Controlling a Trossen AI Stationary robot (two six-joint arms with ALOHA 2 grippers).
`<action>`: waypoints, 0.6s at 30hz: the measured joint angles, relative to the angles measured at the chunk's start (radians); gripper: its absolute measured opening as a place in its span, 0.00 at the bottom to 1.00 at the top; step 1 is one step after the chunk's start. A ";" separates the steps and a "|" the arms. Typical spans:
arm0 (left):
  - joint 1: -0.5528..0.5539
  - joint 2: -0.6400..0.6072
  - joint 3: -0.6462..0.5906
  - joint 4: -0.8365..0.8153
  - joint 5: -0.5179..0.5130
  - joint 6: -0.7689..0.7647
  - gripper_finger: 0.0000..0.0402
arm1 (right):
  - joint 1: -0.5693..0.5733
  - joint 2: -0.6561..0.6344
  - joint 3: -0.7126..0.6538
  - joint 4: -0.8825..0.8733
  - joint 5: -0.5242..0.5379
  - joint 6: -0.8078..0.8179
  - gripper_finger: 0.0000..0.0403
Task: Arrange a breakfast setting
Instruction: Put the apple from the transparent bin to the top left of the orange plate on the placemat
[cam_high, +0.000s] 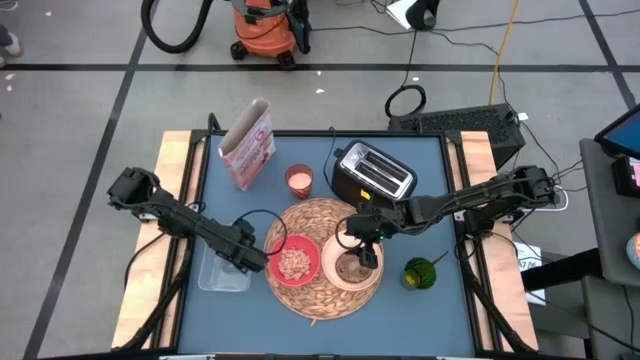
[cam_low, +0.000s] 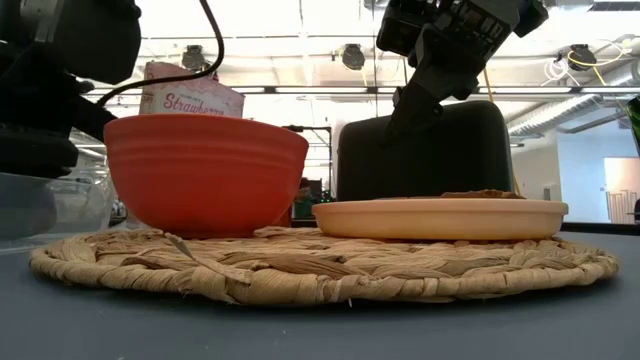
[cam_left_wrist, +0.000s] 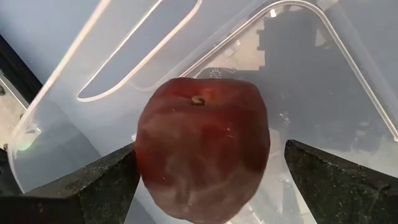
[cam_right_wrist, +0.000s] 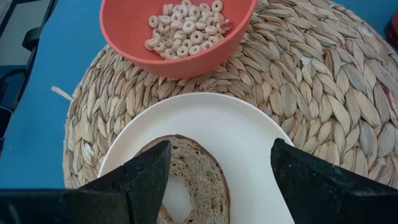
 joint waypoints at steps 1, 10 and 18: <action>0.000 0.000 0.000 0.000 0.001 0.000 0.98 | 0.000 0.000 0.000 0.000 0.000 0.000 0.66; 0.000 0.000 0.000 -0.004 0.017 0.008 0.97 | 0.000 0.000 0.000 0.000 0.000 0.000 0.66; 0.000 0.000 0.000 -0.005 0.018 0.008 0.77 | 0.000 0.000 0.000 0.000 0.000 0.000 0.66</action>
